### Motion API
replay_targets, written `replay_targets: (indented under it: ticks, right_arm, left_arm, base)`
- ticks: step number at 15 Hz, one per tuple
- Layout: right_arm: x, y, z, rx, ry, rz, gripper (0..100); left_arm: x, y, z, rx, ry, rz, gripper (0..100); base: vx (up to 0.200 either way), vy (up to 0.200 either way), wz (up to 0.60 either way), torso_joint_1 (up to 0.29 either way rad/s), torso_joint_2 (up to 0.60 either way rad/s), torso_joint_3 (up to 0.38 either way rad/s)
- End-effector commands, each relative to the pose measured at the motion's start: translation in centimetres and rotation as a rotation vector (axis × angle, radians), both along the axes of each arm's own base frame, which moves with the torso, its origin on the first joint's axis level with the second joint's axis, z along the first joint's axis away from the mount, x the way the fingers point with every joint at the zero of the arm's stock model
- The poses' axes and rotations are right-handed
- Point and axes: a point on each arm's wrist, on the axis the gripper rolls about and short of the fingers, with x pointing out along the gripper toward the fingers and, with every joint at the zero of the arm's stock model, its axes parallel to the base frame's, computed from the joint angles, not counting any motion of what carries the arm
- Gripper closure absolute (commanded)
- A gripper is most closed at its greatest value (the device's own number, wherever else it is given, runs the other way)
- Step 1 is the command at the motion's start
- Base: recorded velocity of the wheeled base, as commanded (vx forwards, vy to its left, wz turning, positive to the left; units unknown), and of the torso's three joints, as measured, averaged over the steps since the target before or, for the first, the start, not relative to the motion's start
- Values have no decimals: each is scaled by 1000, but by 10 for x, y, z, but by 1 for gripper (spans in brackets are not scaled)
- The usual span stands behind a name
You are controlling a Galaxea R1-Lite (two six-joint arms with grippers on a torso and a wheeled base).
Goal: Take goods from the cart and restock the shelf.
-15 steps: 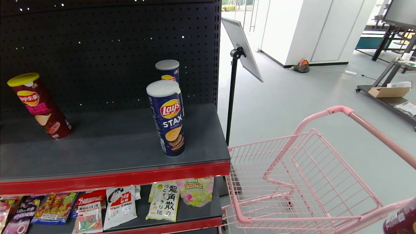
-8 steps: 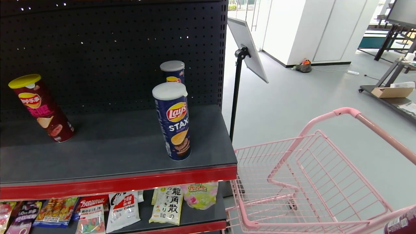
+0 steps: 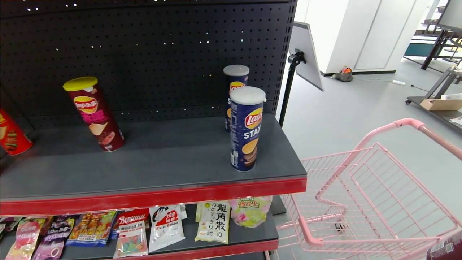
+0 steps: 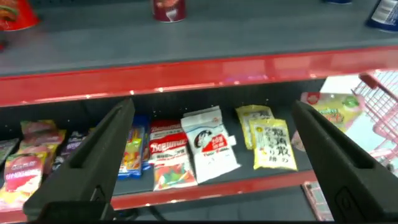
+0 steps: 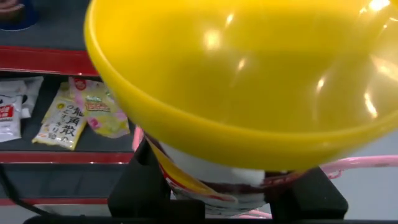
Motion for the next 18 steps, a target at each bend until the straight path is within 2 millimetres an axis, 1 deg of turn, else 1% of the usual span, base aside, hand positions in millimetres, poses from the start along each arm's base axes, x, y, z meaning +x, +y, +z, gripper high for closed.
replay_targets:
  ticks: [1, 2, 18]
  right_arm:
    - [0, 0, 0, -1, 2, 1, 100]
    - [0, 0, 0, -1, 2, 1, 100]
    - [-12, -1, -2, 5, -62, -1, 100]
  left_arm:
    - [0, 0, 0, 0, 2, 0, 0]
    - [0, 0, 0, 0, 2, 0, 0]
    - [0, 0, 0, 14, -2, -2, 0]
  base:
    - [-200, 200, 0, -2, 2, 2]
    - [-200, 200, 0, -12, -12, -2]
    - [0, 200, 0, 3, 2, 1]
